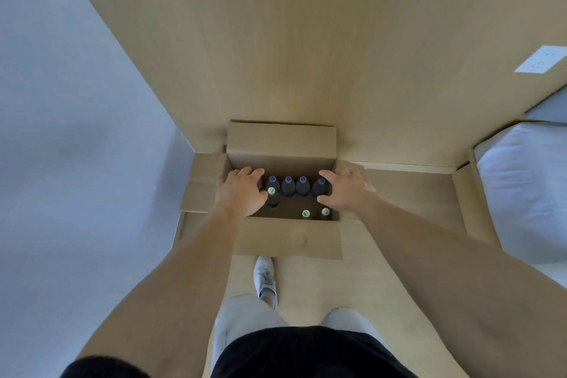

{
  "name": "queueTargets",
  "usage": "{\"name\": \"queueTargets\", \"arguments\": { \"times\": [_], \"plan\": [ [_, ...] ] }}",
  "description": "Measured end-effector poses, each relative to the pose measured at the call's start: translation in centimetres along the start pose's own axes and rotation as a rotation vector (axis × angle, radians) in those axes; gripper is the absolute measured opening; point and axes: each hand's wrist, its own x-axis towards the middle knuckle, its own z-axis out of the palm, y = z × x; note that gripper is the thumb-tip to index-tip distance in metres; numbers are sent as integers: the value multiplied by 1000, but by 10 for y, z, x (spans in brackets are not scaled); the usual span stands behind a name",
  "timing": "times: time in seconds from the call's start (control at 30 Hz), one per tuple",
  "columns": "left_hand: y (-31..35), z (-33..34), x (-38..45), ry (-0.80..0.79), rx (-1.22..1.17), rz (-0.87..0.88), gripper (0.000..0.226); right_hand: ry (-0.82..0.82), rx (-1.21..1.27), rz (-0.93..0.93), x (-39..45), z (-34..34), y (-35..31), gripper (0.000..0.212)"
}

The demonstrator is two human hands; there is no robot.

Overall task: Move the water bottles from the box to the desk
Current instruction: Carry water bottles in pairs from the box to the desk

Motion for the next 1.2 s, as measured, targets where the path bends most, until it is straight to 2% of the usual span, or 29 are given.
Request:
{"name": "queueTargets", "arguments": {
  "times": [0.2,0.37,0.67,0.97,1.2],
  "plan": [
    [-32,0,71,-55,16,74,61,-34,62,44,62,7,-15,72],
    [-38,38,119,-134,38,118,62,-70,28,102,111,36,-5,75],
    [-8,164,209,-261,16,221,70,-188,30,114,210,141,23,75],
    [14,301,271,-411,-20,251,73,-259,-95,52,305,243,48,76],
    [23,367,301,-520,-15,238,67,-324,-170,8,354,289,56,74]
  ]
}}
